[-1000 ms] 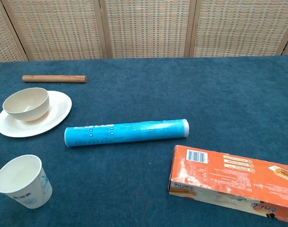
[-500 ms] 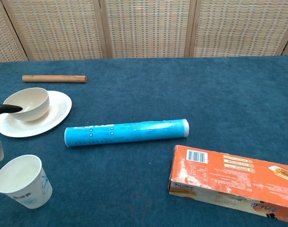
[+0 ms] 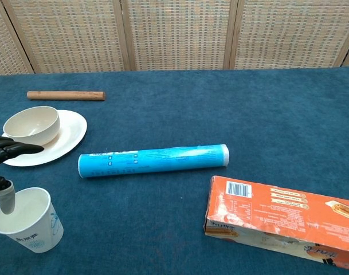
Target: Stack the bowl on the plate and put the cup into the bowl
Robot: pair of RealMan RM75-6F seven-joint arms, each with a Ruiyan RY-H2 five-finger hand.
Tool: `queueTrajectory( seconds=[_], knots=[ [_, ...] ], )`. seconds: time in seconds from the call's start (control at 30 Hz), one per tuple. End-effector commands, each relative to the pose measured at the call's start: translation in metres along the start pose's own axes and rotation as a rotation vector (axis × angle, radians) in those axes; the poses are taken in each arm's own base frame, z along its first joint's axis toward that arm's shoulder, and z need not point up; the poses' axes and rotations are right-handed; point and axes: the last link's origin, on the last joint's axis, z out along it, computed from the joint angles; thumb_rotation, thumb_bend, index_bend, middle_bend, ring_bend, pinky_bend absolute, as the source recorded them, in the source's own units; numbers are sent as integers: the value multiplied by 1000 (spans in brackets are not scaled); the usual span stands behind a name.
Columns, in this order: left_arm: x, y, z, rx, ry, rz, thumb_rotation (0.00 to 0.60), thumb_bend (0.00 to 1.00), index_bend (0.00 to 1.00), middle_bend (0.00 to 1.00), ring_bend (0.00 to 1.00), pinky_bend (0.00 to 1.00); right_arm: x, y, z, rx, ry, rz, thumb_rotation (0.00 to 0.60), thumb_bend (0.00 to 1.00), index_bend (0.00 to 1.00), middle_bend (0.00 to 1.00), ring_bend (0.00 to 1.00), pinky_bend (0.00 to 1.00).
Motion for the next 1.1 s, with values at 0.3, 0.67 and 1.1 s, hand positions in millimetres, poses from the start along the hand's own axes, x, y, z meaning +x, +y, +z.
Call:
queueTrajectory(
  seconds=[0.3, 0.67, 1.1],
  knots=[
    [-8, 1, 6, 2, -19, 9, 600, 330, 487, 0, 0, 0, 0, -1, 0, 2, -1, 0, 600, 169, 0, 0, 0, 0],
    [-20, 3, 22, -20, -11, 46, 600, 448, 552, 0, 0, 0, 1, 0, -1, 5, 2, 8, 600, 170, 0, 0, 0, 0],
    [-17, 0, 21, -12, 36, 39, 600, 484, 587, 0, 0, 0, 1, -1, -2, 9, 3, 8, 600, 170, 0, 0, 0, 0]
  ],
)
